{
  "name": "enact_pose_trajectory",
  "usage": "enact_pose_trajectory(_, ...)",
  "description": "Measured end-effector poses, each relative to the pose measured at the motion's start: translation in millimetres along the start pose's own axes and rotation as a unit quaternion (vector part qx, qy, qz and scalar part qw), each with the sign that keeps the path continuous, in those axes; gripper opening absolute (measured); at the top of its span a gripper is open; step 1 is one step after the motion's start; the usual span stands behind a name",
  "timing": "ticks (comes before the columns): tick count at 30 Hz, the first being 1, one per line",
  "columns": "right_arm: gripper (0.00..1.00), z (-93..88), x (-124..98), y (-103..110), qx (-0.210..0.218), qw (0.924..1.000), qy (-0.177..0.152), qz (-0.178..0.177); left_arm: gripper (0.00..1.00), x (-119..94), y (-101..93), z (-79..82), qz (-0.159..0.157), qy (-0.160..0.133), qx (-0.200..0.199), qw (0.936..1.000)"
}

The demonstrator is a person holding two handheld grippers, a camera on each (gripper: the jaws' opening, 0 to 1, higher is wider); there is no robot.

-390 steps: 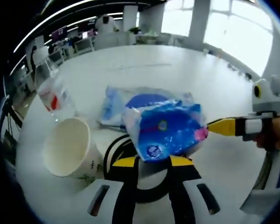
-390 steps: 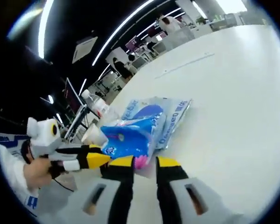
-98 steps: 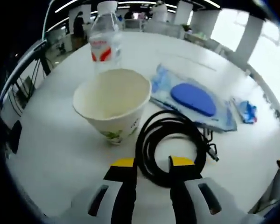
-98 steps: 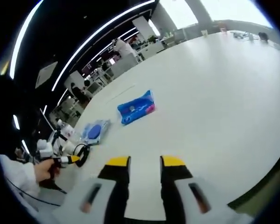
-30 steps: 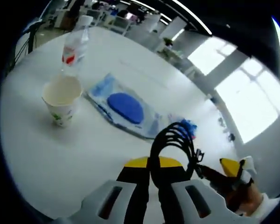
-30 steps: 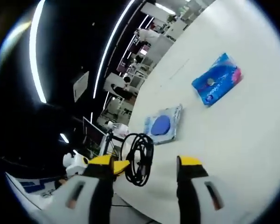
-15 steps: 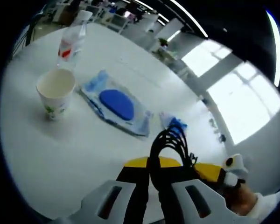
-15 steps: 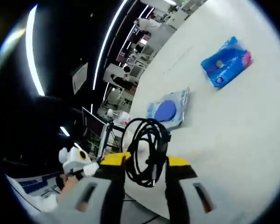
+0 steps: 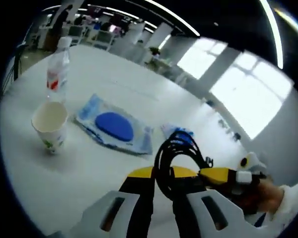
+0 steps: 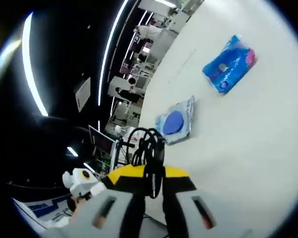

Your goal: Arrange the tabletop items into an orderly group along one side of the table until the central work area is clear of visible clutter.

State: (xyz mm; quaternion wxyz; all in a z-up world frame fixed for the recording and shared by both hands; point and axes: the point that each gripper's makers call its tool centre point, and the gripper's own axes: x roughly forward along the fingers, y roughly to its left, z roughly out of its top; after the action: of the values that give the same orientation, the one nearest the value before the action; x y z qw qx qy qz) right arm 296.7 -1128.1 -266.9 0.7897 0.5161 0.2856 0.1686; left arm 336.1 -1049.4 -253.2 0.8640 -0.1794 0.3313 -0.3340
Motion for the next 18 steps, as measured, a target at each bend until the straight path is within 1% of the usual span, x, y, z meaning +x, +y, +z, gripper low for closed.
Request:
enact_pose_trajectory(1, 0.08, 0.7, -1, 0, 0.001, 1.0, -0.001, 0.002, 0.25, -1, 1.9, 1.7, 0.002, -0.003, -0.005, 1.0)
enact_pose_trajectory(2, 0.08, 0.8, -1, -1, -0.001, 1.0, -0.001, 0.001, 0.39, -1, 2.8, 3.1, 0.002, -0.006, -0.005, 1.0)
enact_pose_trajectory(3, 0.08, 1.1, -3, -2, -0.005, 1.0, -0.002, 0.001, 0.5, -1, 4.7, 4.3, 0.006, -0.008, -0.003, 0.9999)
enact_pose_trajectory(5, 0.08, 3.0, -6, -1, 0.002, 0.9999, -0.006, 0.009, 0.68, -3, 12.4, 4.0, 0.019, -0.007, 0.011, 0.9997)
enact_pose_trajectory(6, 0.08, 5.2, -8, 2, 0.014, 0.9997, -0.014, 0.016, 0.74, -7, 19.7, 3.0, 0.031, -0.006, 0.034, 0.9989)
enact_pose_trajectory(7, 0.08, 6.5, -9, 2, 0.017, 0.9996, -0.016, 0.019, 0.79, -9, 23.0, 2.1, 0.036, -0.005, 0.048, 0.9982)
enact_pose_trajectory(8, 0.08, 8.5, -12, 2, 0.015, 0.9996, -0.016, 0.019, 0.82, -14, 26.7, -1.5, 0.041, 0.004, 0.063, 0.9972)
enact_pose_trajectory(10, 0.08, 12.4, -15, 2, 0.011, 0.9996, -0.019, 0.02, 0.86, -21, 29.7, -5.4, 0.038, 0.009, 0.069, 0.9968)
enact_pose_trajectory(13, 0.08, 17.7, -19, 0, 0.012, 0.9994, -0.023, 0.024, 0.93, -30, 35.5, -8.0, 0.038, 0.006, 0.069, 0.9969)
enact_pose_trajectory(15, 0.08, 22.4, -22, 0, 0.012, 0.9993, -0.026, 0.026, 0.95, -38, 40.7, -12.7, 0.03, 0.004, 0.064, 0.9975)
enact_pose_trajectory(18, 0.08, 28.2, -28, -3, 0.009, 0.9993, -0.03, 0.022, 0.96, -51, 48.9, -20.4, 0.033, 0.007, 0.067, 0.9972)
